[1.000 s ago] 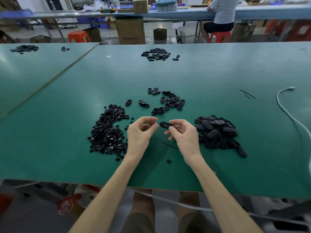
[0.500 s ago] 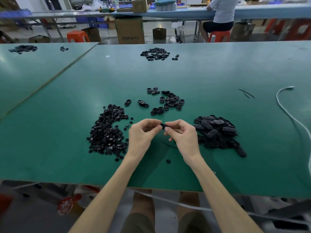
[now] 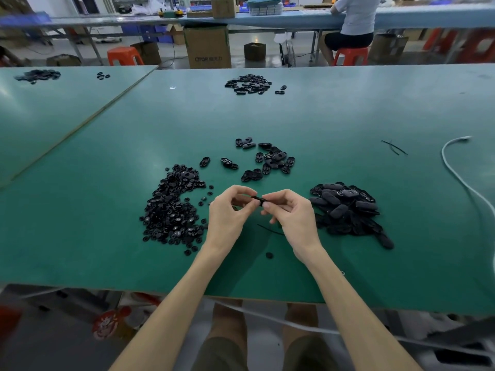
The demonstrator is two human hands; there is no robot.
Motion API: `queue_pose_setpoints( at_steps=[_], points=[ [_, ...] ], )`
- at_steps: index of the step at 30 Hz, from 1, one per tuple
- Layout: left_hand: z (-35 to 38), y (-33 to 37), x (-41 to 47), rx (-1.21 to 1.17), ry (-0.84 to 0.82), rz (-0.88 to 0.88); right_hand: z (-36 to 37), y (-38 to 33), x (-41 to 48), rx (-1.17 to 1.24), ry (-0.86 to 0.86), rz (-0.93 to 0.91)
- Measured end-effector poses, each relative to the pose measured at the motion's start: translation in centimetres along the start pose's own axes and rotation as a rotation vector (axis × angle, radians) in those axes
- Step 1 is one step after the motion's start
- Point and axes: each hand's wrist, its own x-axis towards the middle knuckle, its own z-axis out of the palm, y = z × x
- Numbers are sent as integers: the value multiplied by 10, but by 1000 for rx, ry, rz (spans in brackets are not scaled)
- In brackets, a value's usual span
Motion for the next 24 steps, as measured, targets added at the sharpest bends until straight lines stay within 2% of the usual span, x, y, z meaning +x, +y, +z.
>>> queue_pose_setpoints(
  at_steps=[5, 11, 24],
  points=[
    [0, -1, 1, 71, -1, 46, 0, 0, 1, 17, 0, 1],
    [1, 0, 1, 9, -77, 16, -2, 1, 1, 33, 16, -12],
    [-1, -2, 2, -215, -26, -30, 4, 2, 0, -210, -20, -3]
  ],
)
